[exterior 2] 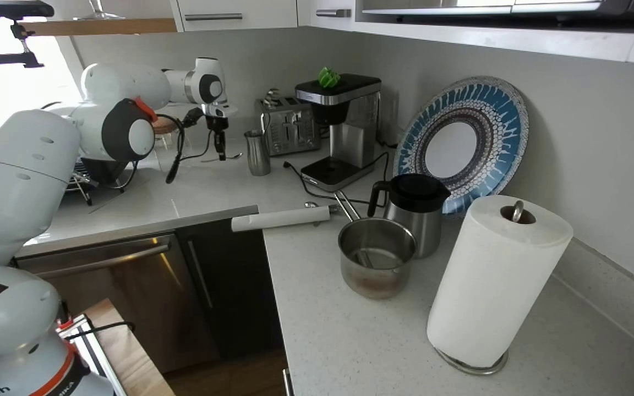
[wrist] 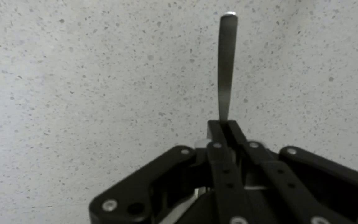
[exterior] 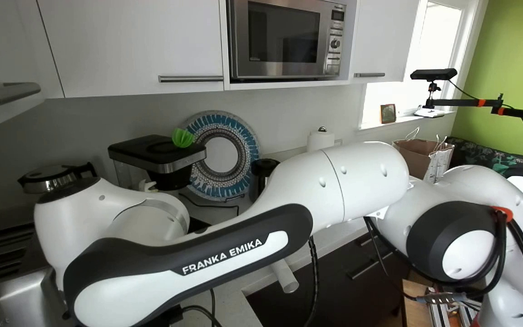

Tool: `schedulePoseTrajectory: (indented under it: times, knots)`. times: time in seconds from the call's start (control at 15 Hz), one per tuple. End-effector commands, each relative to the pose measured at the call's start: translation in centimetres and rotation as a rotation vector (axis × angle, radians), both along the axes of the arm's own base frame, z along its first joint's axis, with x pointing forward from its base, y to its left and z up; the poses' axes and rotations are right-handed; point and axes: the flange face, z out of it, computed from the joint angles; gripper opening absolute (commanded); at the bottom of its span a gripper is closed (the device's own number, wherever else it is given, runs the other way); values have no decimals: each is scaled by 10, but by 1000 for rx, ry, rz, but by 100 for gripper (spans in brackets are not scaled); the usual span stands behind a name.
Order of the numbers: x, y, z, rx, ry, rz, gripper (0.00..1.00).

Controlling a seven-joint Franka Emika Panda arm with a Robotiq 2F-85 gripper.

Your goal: Pick up the spoon at the far left near the clear jar and place it in the the metallic bowl on the right

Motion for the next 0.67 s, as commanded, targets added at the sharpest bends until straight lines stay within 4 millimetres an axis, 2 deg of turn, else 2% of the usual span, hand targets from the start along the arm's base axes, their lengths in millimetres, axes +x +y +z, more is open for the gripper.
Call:
schedulePoseTrajectory:
  times: [0.0,0.47,0.6]
  knots:
    - [-17,-21,15,-11,46,-36,2]
    - [-53,-52,19,33,145,-85,2]
    - [-64,-66,21,33,141,-118,2]
